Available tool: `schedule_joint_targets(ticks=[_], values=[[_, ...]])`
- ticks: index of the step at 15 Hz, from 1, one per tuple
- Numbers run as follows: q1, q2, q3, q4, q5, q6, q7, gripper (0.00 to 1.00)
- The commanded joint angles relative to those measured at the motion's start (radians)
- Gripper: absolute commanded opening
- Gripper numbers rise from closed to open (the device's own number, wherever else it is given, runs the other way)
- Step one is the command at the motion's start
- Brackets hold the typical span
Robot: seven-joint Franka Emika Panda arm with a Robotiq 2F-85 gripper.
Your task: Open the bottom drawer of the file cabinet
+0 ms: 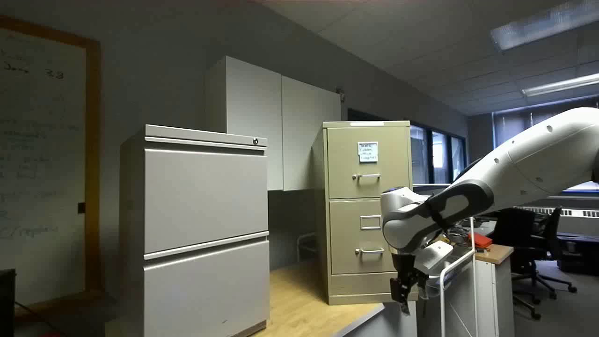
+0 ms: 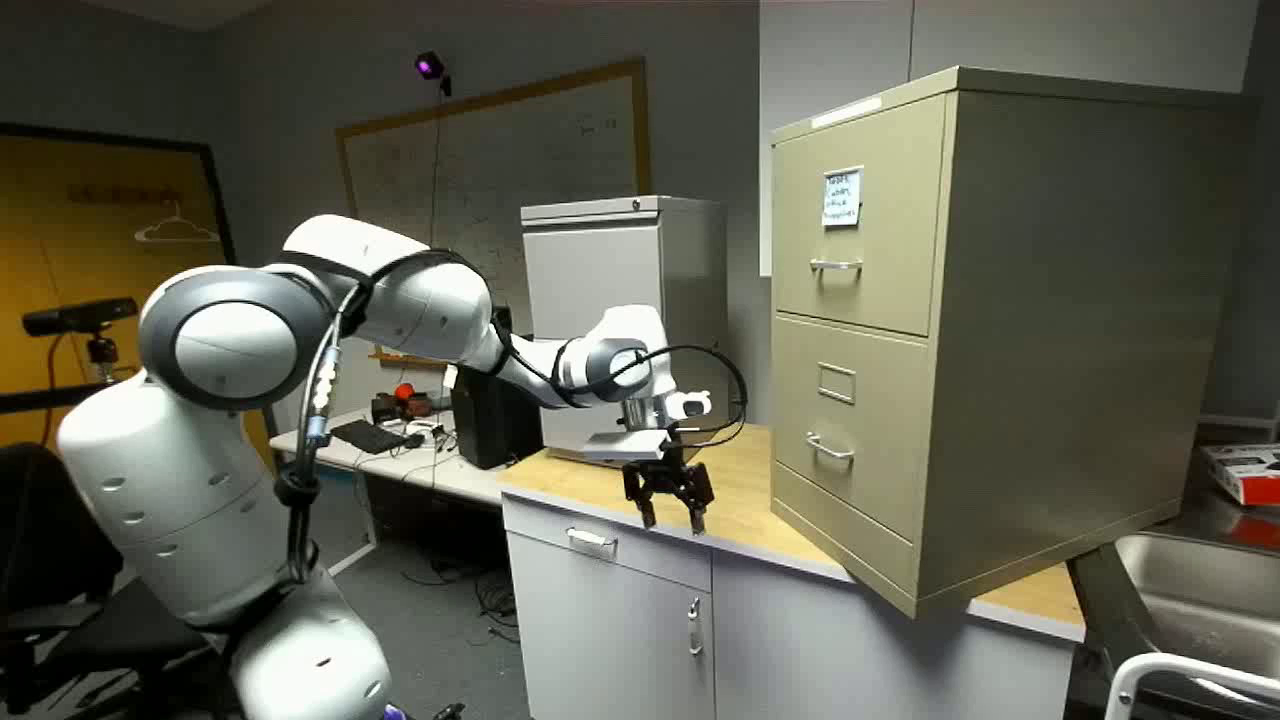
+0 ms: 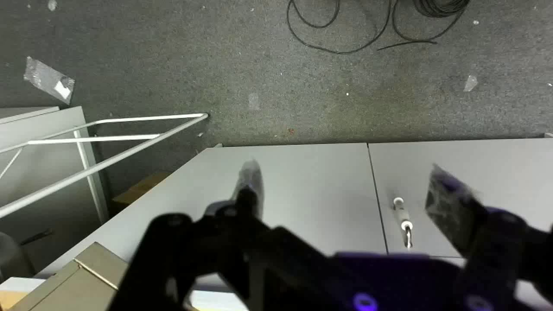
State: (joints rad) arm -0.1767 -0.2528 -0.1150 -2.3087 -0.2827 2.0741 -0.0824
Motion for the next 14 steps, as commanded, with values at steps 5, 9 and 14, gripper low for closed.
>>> schedule_joint_targets(ticks=[5, 9, 14], values=[[0.009, -0.001, -0.008, 0.003, -0.002, -0.002, 0.002, 1.00], [0.012, 0.027, -0.018, 0.023, 0.051, 0.043, 0.022, 1.00], [0.007, 0.120, -0.041, 0.105, 0.211, 0.173, 0.077, 1.00]])
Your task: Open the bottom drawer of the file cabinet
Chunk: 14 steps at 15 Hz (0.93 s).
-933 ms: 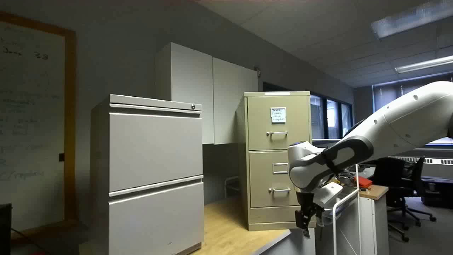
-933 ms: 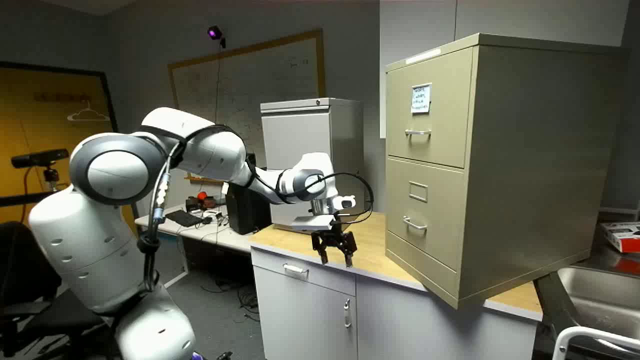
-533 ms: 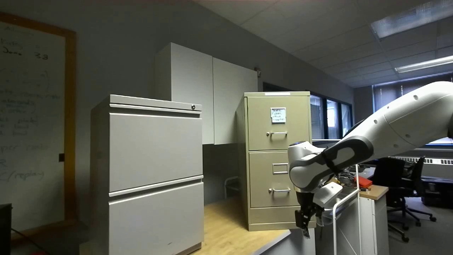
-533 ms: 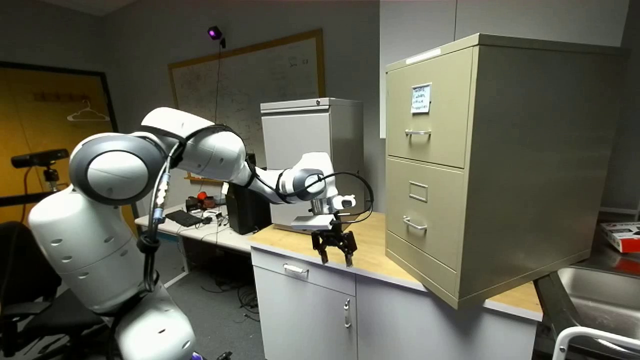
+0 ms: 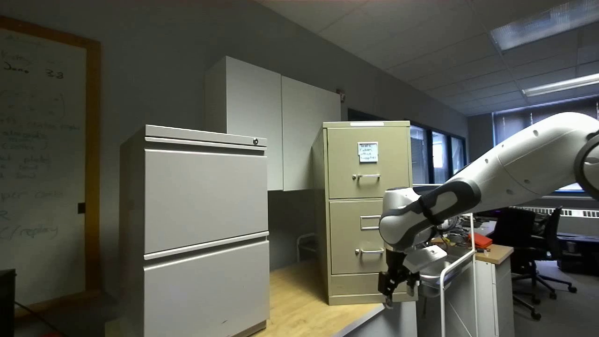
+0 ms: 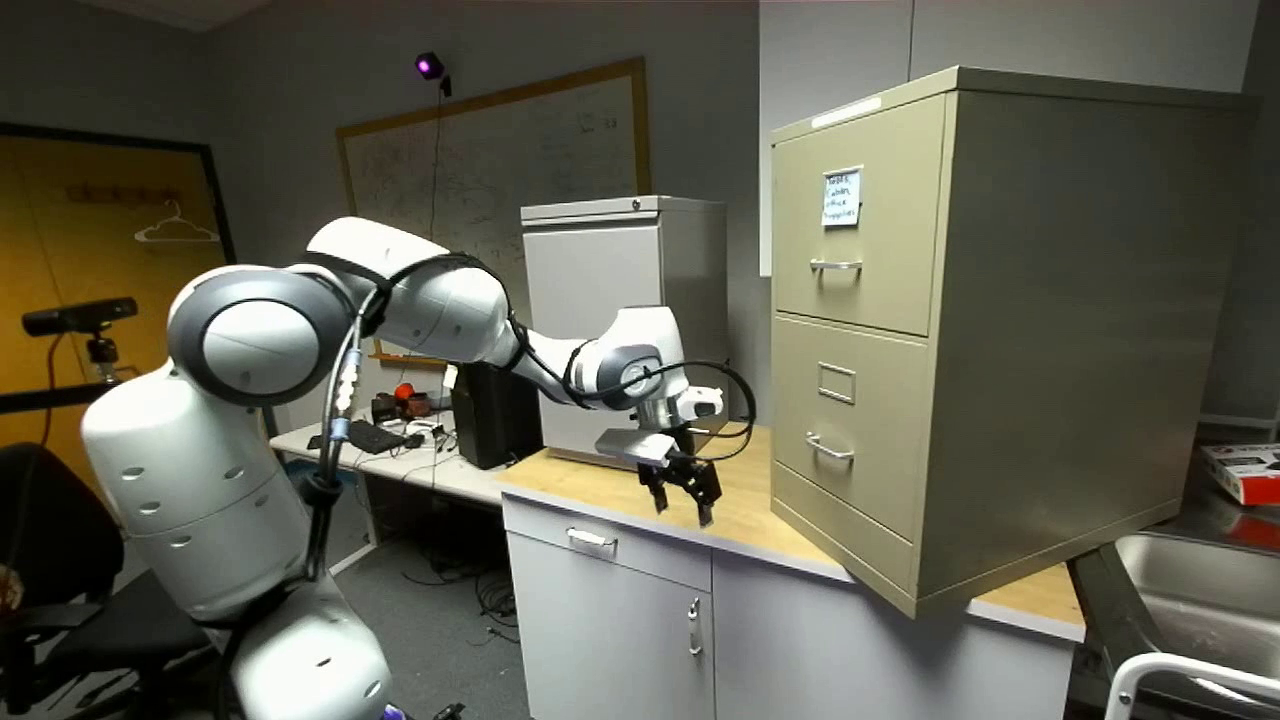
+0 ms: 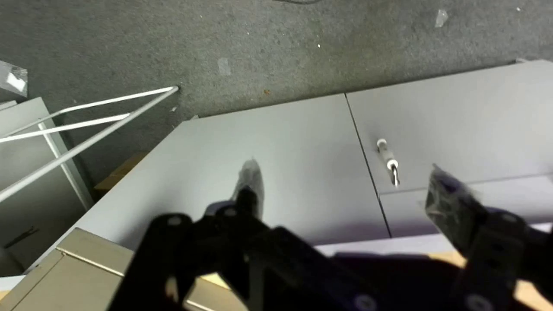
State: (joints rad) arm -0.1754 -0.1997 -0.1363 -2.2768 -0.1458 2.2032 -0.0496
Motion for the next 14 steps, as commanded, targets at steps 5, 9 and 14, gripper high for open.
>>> schedule_joint_targets(ticks=[5, 9, 14], values=[[-0.013, 0.162, -0.081, 0.179, 0.333, 0.128, 0.022, 1.00], [-0.054, 0.228, -0.130, 0.280, 0.590, 0.125, -0.026, 1.00], [-0.121, 0.307, -0.147, 0.412, 0.909, 0.121, -0.089, 1.00]])
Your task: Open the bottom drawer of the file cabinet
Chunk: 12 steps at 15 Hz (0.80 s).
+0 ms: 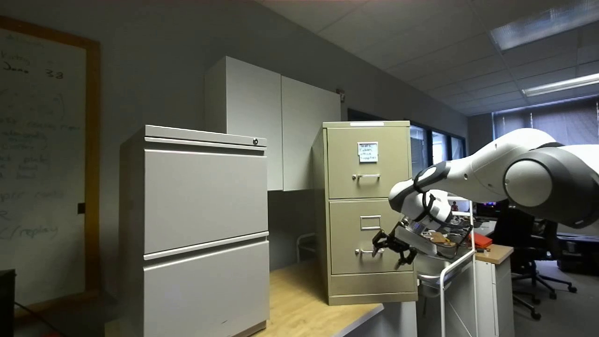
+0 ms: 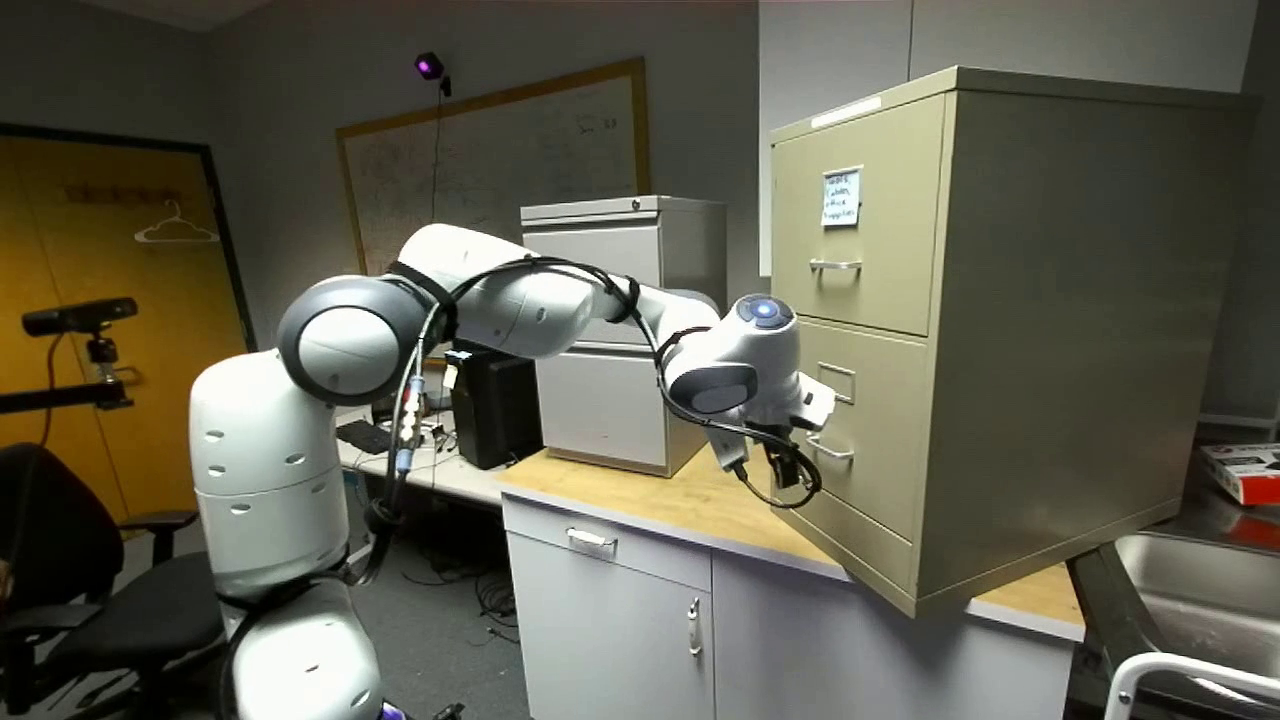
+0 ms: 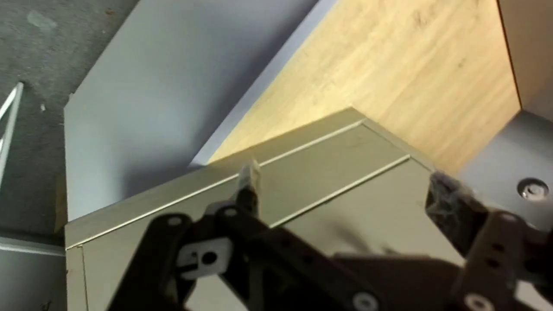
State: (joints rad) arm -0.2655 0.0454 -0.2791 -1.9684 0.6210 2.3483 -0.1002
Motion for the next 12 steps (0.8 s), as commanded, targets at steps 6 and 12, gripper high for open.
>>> schedule_joint_targets(ticks=[6, 12], values=[[-0.087, 0.195, 0.006, 0.250, 0.334, -0.033, -0.056, 1.00], [-0.143, 0.354, 0.017, 0.372, 0.394, -0.053, -0.031, 1.00]])
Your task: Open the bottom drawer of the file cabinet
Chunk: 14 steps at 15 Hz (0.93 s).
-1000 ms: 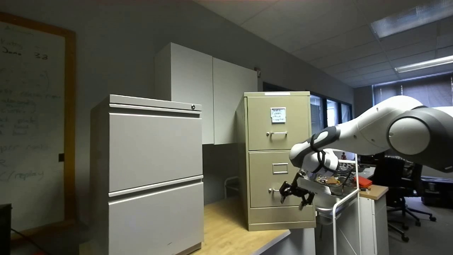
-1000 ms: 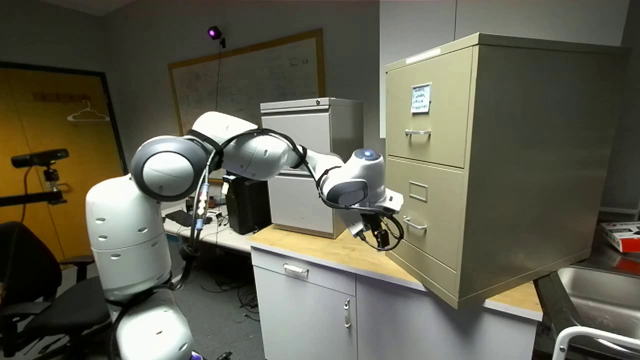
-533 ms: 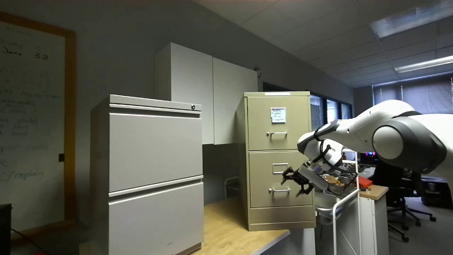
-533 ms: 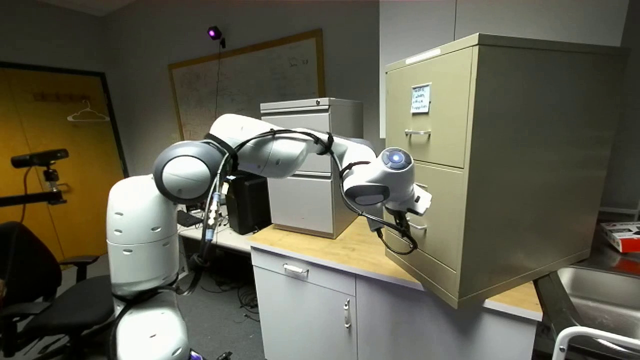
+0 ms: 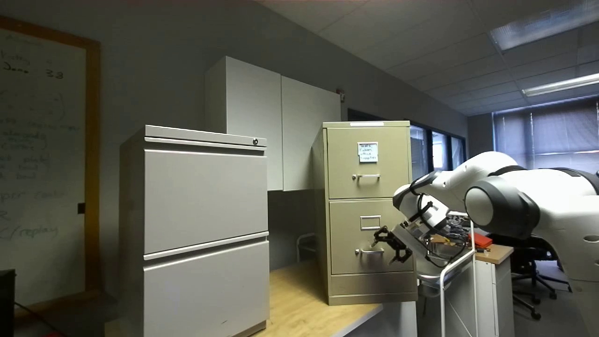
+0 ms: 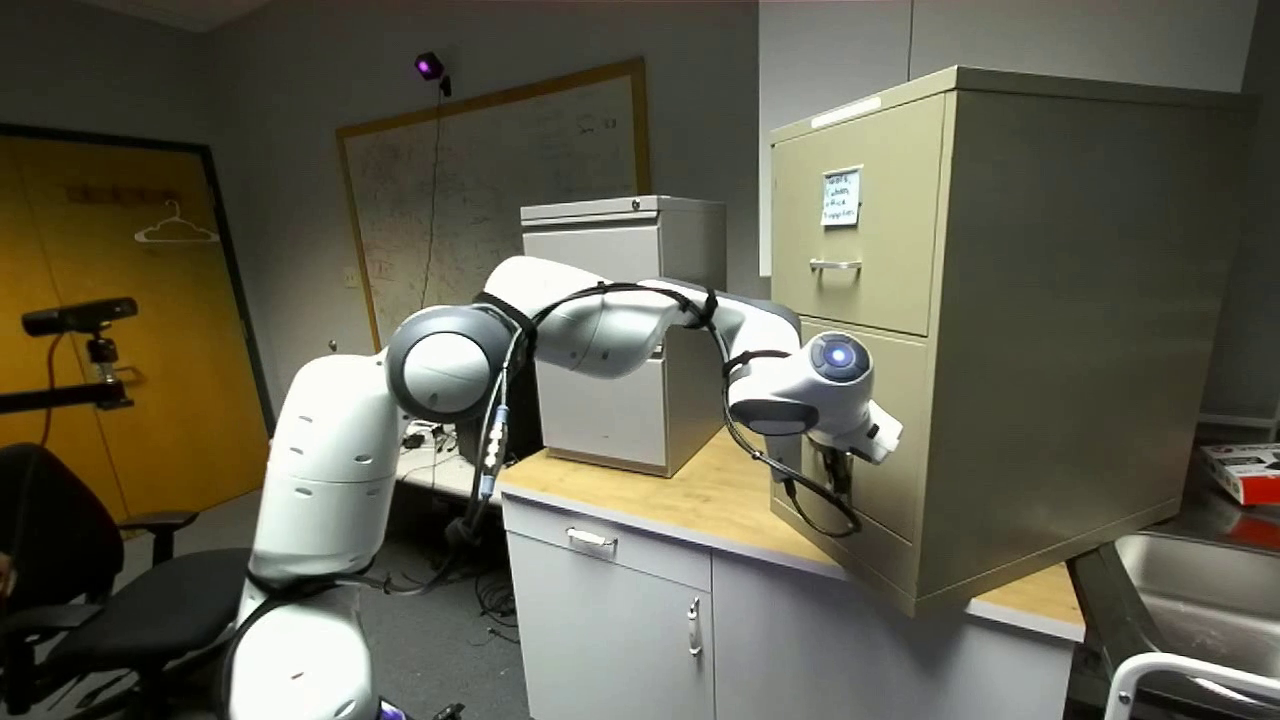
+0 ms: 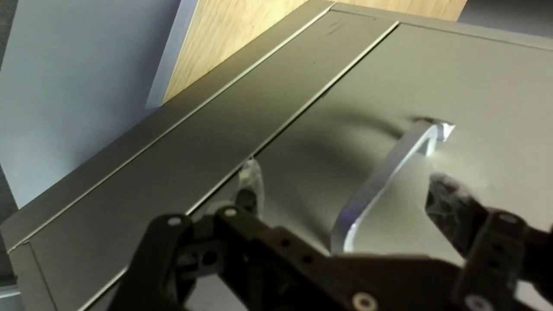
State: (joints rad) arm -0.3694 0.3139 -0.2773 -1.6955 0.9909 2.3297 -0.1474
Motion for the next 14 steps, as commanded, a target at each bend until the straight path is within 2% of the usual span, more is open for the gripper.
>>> schedule_joint_targets(ticks=[1, 3, 4, 5, 6, 10, 14], values=[[-0.046, 0.106, 0.016, 0.116, 0.020, -0.036, 0.025, 1.00], [-0.061, 0.148, 0.019, 0.150, 0.011, -0.057, 0.037, 1.00], [-0.062, 0.160, 0.020, 0.164, 0.003, -0.069, 0.046, 0.75], [-0.058, 0.169, 0.019, 0.175, -0.013, -0.080, 0.057, 0.75], [-0.053, 0.177, 0.018, 0.187, -0.033, -0.091, 0.069, 0.69], [0.011, 0.155, -0.006, 0.202, -0.283, -0.099, 0.132, 0.38], [0.061, 0.107, 0.008, 0.178, -0.550, -0.087, 0.205, 0.08]])
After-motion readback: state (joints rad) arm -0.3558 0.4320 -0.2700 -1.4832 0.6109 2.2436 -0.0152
